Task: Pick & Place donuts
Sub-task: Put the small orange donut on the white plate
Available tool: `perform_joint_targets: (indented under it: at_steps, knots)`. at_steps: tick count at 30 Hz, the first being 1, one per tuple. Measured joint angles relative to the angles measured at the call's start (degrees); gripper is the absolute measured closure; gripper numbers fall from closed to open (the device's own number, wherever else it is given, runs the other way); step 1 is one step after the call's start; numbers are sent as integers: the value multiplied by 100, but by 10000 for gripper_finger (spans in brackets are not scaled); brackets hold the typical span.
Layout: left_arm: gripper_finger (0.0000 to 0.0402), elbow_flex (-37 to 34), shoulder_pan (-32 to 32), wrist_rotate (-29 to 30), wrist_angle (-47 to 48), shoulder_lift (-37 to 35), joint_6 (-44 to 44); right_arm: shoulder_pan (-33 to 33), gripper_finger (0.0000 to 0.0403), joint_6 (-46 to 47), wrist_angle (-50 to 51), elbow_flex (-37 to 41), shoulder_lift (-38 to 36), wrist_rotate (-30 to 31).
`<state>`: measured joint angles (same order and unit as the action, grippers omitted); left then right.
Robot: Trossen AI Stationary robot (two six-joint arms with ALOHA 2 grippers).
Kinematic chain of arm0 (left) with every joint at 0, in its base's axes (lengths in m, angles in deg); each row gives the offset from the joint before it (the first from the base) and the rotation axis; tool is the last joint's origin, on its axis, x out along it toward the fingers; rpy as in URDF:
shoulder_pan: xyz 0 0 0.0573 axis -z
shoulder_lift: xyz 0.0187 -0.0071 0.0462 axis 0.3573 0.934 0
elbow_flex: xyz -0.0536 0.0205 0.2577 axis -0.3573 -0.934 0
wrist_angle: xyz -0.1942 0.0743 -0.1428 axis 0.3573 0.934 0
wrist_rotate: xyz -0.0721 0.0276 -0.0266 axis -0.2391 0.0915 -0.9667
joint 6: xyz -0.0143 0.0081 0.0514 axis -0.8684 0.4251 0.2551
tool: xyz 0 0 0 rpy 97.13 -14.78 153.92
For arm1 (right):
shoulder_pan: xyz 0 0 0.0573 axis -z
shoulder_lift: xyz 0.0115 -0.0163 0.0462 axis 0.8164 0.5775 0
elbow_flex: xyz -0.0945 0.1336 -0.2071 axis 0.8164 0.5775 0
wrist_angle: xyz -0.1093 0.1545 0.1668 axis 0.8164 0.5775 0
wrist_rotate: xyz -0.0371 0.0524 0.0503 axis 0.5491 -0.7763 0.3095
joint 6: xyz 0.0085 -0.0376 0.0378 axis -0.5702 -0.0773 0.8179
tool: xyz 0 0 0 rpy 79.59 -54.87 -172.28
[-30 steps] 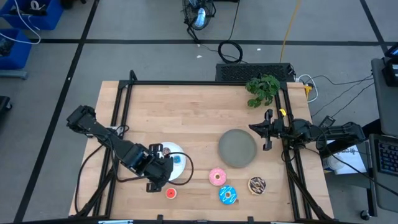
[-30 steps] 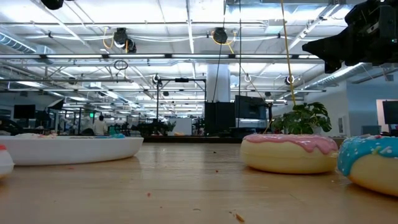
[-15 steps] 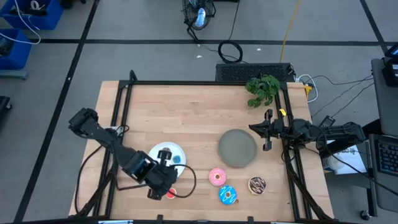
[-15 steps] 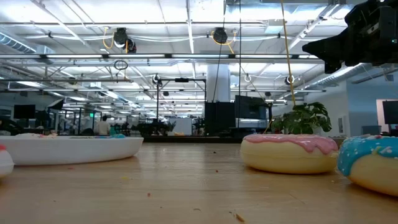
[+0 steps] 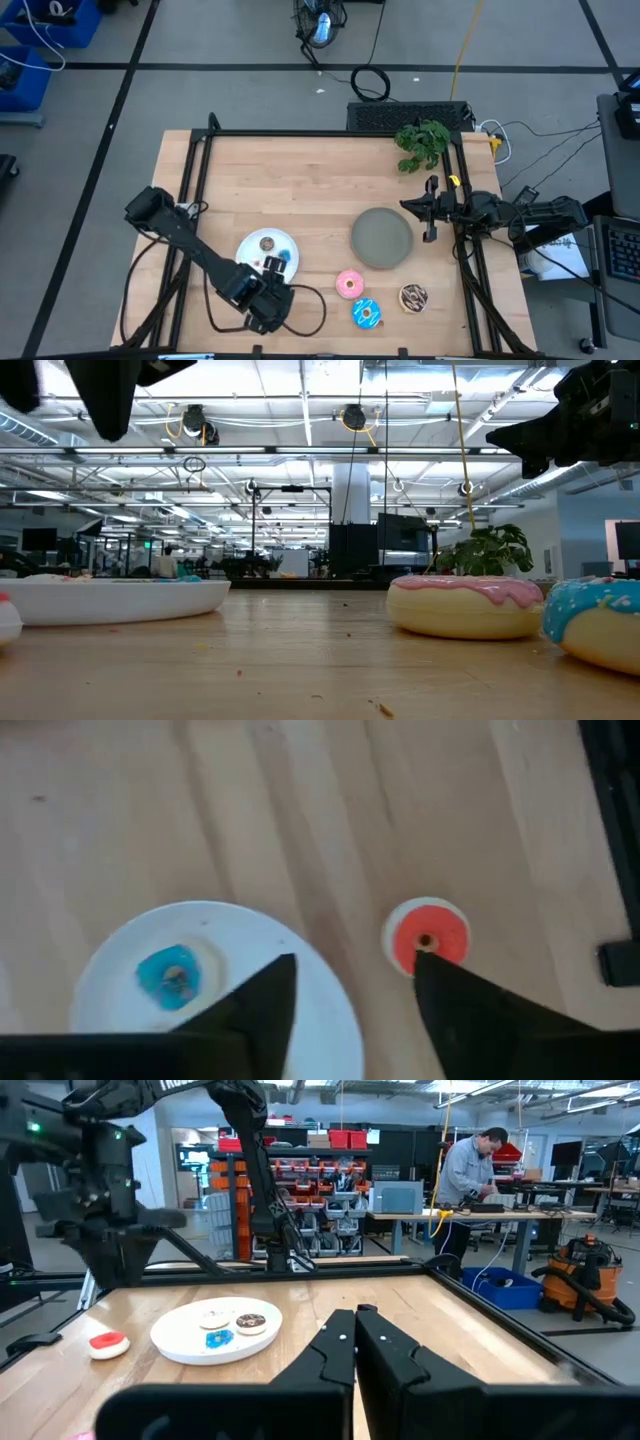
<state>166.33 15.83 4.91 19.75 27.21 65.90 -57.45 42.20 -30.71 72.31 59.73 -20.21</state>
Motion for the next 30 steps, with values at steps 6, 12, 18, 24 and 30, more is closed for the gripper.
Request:
perform_joint_targets:
  at_steps: [6,12,18,24,30]
  knots:
    - [130,0,167,-89,-502,324,62,0,403,-7,0,1,1,-1]
    - [105,0,215,-106,-698,552,-224,0,403,4,0,2,2,-2]
    - [103,0,270,-172,-706,762,-219,0,403,5,-30,1,2,-2]
    - [103,0,390,-214,-724,922,-131,0,403,7,-39,1,2,-2]
    - [103,0,419,-125,-704,927,-116,0,403,6,-42,0,2,-2]
